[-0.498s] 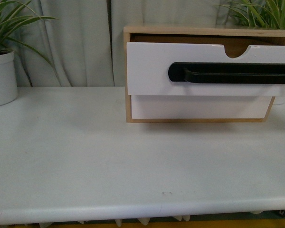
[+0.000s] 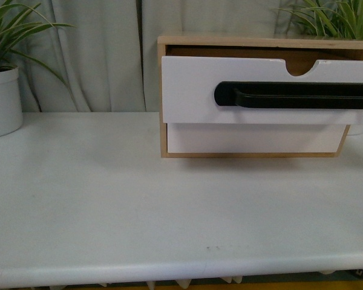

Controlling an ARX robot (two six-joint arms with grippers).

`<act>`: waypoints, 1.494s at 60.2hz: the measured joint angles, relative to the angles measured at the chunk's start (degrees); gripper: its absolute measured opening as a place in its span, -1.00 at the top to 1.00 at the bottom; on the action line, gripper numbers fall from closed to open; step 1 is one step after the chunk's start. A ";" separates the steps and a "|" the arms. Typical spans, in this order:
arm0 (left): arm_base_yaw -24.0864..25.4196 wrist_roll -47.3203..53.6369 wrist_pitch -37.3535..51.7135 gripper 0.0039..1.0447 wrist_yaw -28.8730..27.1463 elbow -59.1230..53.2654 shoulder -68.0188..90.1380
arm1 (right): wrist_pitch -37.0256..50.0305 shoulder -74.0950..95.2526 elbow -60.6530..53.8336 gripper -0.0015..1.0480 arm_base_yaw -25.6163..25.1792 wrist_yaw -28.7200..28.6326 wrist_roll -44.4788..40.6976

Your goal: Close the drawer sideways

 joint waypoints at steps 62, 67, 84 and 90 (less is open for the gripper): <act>-14.56 44.06 51.17 -0.88 -13.20 0.04 36.13 | -0.26 30.62 17.09 -0.82 -10.27 -7.19 -6.88; -17.00 53.00 60.59 -0.88 -10.19 1.09 46.07 | -0.76 36.22 21.27 -0.82 -11.30 -9.09 -13.16; -20.98 67.82 66.31 -0.88 -1.86 11.26 68.15 | -3.10 50.82 35.85 -0.82 -10.67 -11.21 -33.35; -20.81 69.37 65.40 -0.88 -0.07 15.08 73.33 | -4.17 54.99 40.28 -0.82 -10.12 -11.89 -37.59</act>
